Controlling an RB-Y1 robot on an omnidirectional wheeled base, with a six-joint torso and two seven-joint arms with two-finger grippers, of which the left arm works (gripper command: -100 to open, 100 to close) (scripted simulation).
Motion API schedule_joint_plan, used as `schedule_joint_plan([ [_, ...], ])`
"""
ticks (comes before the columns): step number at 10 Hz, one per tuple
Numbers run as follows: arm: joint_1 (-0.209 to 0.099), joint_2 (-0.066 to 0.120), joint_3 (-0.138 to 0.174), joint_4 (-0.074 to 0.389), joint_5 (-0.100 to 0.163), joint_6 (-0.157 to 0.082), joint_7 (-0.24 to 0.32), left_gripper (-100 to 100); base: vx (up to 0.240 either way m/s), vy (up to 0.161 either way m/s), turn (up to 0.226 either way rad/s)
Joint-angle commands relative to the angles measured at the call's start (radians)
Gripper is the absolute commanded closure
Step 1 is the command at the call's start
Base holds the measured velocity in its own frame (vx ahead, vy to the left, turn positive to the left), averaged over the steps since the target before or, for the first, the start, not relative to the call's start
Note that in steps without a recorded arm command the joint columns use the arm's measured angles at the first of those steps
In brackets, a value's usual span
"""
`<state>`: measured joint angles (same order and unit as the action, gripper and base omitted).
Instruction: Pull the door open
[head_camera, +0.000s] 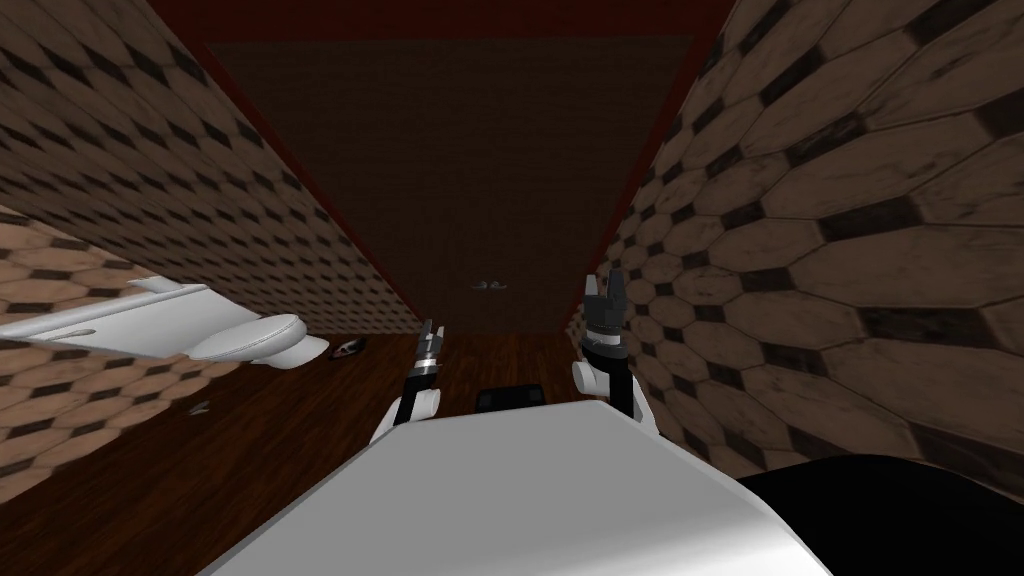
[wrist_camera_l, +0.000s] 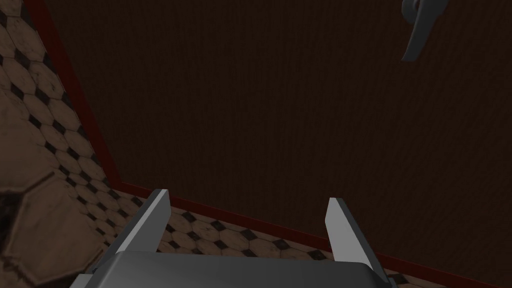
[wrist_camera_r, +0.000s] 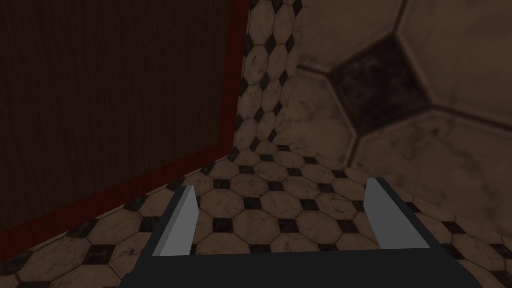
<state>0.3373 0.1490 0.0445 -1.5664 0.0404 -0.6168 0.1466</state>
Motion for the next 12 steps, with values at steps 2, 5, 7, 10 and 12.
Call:
schedule_joint_plan([
  [2, -0.013, 0.016, 0.0, 0.069, 0.005, -0.023, 0.01, -100, 0.109, -0.035, -0.091],
  [5, -0.036, 0.031, 0.001, 0.155, 0.01, -0.048, 0.019, -100, 0.108, -0.022, -0.082],
  [7, -0.044, 0.036, 0.001, 0.183, 0.012, -0.057, 0.021, -100, 0.09, -0.003, -0.052],
  [10, -0.066, 0.05, 0.001, 0.266, 0.017, -0.081, 0.03, -100, 0.077, -0.007, -0.076],
  [12, -0.08, 0.059, 0.002, 0.318, 0.02, -0.097, 0.035, -100, 0.117, -0.012, -0.072],
])
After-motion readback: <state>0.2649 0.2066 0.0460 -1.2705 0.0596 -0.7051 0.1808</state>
